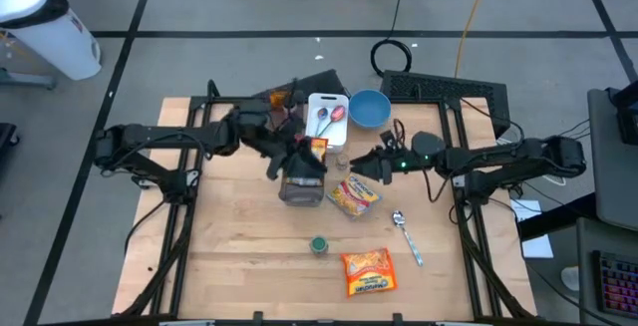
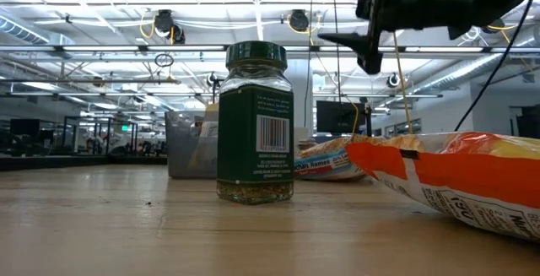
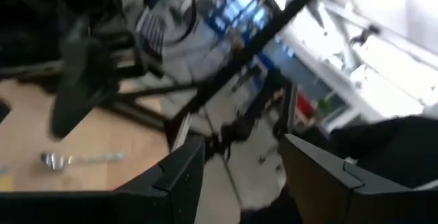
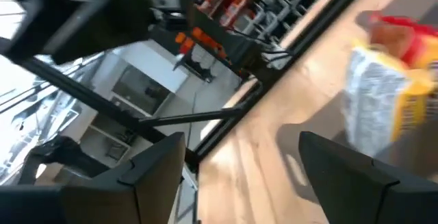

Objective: Pick & Place Food Item
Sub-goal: Put the blue noodle pack into the bottom black bin

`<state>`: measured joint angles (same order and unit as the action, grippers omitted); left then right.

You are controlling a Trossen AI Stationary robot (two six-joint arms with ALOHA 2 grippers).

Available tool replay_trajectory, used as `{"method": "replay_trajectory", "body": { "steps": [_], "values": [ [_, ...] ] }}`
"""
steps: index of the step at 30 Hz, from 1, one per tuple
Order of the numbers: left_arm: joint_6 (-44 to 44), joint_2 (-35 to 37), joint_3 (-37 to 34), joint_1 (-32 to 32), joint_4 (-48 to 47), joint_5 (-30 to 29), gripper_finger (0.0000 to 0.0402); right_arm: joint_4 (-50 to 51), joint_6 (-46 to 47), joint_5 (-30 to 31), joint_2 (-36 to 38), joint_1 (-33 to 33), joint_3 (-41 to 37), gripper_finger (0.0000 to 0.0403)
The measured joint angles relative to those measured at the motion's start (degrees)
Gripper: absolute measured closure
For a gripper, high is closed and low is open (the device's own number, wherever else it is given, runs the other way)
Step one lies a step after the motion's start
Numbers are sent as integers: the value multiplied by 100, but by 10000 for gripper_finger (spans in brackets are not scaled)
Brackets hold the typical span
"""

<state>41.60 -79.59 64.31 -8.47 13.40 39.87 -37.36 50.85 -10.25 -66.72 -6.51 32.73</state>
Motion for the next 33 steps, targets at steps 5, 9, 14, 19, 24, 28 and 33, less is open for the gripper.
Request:
{"method": "replay_trajectory", "body": {
  "steps": [5, 9, 14, 19, 24, 28, 33],
  "values": [
    [-793, 403, 0, 278, -1518, -383, 214, -117, -415, 1150, -79, 906, 41, 129],
    [-1286, 822, 0, 636, -2768, -1242, 215, 528, -744, 1649, -77, 1578, 279, 141],
    [-1473, 1216, 0, 1086, -3860, -2382, 215, 2512, -1692, 2106, -171, 2223, 1174, 156],
    [-1468, 1452, -1, 1369, -4135, -2902, 215, 4968, -3198, 2248, -648, 2596, 2454, 169],
    [-1401, 1495, 0, 1501, -4195, -3238, 215, 6502, -5135, 2243, -1494, 2837, 3451, 177],
    [-1078, 1495, -2, 1581, -4189, -3394, 215, 7106, -6106, 2251, -1943, 2870, 3559, 179],
    [-689, 1494, -1, 1812, -4114, -3972, 215, 7398, -6359, 2683, -2111, 2741, 3192, 180]
  ]
}}
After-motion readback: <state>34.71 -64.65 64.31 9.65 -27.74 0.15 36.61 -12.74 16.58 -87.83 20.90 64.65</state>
